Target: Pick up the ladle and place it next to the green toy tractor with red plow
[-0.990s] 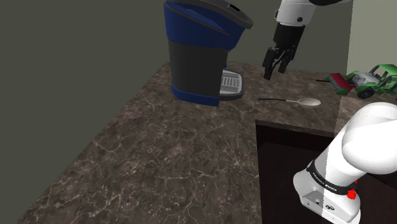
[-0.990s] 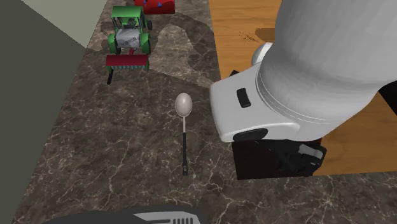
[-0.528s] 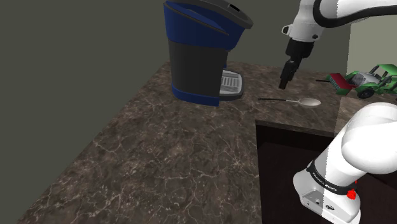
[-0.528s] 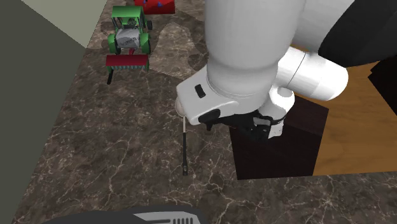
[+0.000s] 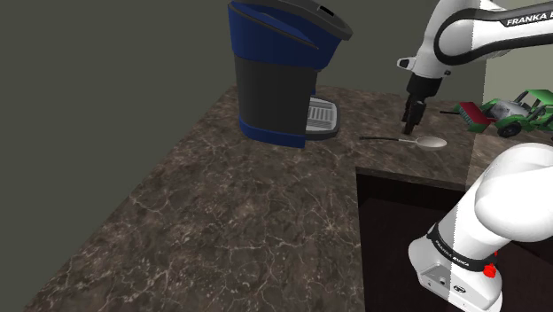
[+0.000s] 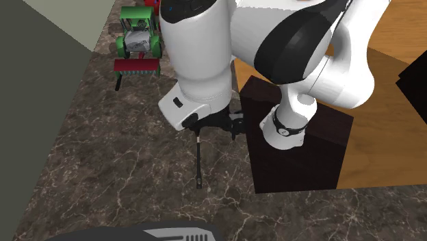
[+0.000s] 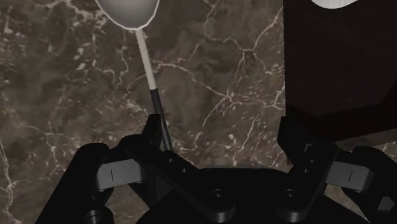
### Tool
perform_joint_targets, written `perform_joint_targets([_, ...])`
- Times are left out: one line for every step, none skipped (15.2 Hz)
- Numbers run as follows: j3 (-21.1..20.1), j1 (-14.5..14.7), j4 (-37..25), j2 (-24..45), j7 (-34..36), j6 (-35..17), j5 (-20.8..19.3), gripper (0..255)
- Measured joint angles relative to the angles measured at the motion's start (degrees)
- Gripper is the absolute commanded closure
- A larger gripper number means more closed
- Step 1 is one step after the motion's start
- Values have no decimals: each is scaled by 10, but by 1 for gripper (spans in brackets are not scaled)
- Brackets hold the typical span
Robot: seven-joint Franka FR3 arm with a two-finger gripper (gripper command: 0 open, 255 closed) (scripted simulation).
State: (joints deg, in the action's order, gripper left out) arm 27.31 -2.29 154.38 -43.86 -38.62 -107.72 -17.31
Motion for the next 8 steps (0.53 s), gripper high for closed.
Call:
perform_joint_targets([20,2,-1,13,-29,-13,-11,0])
perform_joint_targets([41,6,-8,32,-58,-27,-20,0])
perform_joint_targets([64,11,-15,53,-90,-42,-29,0])
perform_joint_targets([87,15,-19,72,-121,-59,-38,0])
perform_joint_targets([101,20,-21,83,-143,-69,-42,0])
perform_joint_targets([110,24,-21,92,-155,-80,-44,0])
perform_joint_targets([117,24,-16,98,-161,-90,-48,0])
perform_joint_targets([122,26,-12,105,-165,-101,-49,0])
